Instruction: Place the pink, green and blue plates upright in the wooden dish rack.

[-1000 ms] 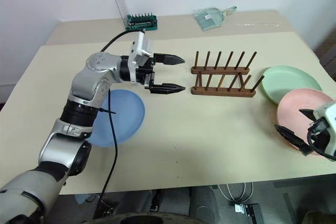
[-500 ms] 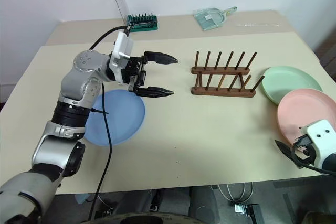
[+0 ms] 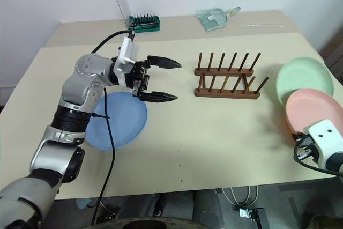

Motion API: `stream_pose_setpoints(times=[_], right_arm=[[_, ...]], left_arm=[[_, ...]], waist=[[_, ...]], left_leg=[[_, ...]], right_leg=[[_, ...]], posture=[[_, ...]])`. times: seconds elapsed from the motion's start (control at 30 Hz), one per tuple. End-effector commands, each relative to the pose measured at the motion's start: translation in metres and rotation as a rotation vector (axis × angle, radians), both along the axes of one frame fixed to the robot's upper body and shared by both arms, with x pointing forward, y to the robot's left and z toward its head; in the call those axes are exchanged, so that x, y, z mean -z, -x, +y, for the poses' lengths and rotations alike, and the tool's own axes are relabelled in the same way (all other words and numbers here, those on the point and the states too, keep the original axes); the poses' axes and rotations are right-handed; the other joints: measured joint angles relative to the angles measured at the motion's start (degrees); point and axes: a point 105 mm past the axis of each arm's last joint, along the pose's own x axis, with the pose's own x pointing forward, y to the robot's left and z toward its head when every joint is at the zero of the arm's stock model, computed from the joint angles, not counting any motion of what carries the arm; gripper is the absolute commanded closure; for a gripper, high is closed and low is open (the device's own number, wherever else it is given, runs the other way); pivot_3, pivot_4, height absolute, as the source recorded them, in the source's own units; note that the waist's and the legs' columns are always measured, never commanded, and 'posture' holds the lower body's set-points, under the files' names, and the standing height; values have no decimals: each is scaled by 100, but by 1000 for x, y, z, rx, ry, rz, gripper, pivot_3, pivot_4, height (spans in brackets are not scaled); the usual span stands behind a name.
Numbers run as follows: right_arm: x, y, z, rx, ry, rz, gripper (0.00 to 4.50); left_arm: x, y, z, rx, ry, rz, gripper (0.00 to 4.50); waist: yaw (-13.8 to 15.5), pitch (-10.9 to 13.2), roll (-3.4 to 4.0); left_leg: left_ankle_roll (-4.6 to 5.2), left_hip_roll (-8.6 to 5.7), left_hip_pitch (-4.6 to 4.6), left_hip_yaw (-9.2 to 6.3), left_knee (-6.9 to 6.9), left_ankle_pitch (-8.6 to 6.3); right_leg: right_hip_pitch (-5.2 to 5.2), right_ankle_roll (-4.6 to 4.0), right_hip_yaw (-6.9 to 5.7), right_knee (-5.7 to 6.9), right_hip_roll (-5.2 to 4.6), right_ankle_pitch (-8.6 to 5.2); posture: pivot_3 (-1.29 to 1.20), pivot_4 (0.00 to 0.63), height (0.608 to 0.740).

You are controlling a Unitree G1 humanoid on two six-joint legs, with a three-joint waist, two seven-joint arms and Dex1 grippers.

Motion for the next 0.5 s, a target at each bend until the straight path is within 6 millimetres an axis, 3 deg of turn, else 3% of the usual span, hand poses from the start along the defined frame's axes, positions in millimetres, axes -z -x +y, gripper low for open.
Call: stream_pose_setpoints(times=[0.03, 0.23, 0.27, 0.37, 0.5], right_arm=[[-30, -3, 2, -21, 36, -62, 4448], [-76, -7, 3, -49, 74, -127, 4448], [-92, -11, 5, -56, 65, -180, 4448], [-138, -26, 17, -94, -90, -392, 4448], [-197, -41, 44, -258, -511, -647, 4448]], left_arm=[[-4, 2, 2, -3, 11, -34, 0], [-5, 0, 2, -14, 22, -28, 0], [-5, -1, 2, -18, 27, -31, 0], [-8, -5, 1, -42, 47, -39, 0], [-11, -20, 1, -143, 78, -85, 0]], waist=[[-4, -1, 2], [0, 0, 1], [-4, 1, 0], [-35, 1, -1], [-26, 4, -5]], left_leg=[[0, 0, 0, 1, 0, 0], [3, 0, -1, 1, 0, -1], [2, 0, -1, 1, 0, -1], [2, 0, 0, 5, 1, -1], [1, 5, -1, 2, -1, 0]], right_leg=[[0, 0, 1, 0, 0, 0], [0, 0, 0, 0, -1, 0], [0, 0, 0, 0, -1, 0], [0, -1, 1, -2, -1, 2], [-1, -9, 0, -5, 1, 7]], posture=[[0, 150, 740], [0, 150, 740], [0, 150, 740], [0, 150, 740], [0, 150, 740]])
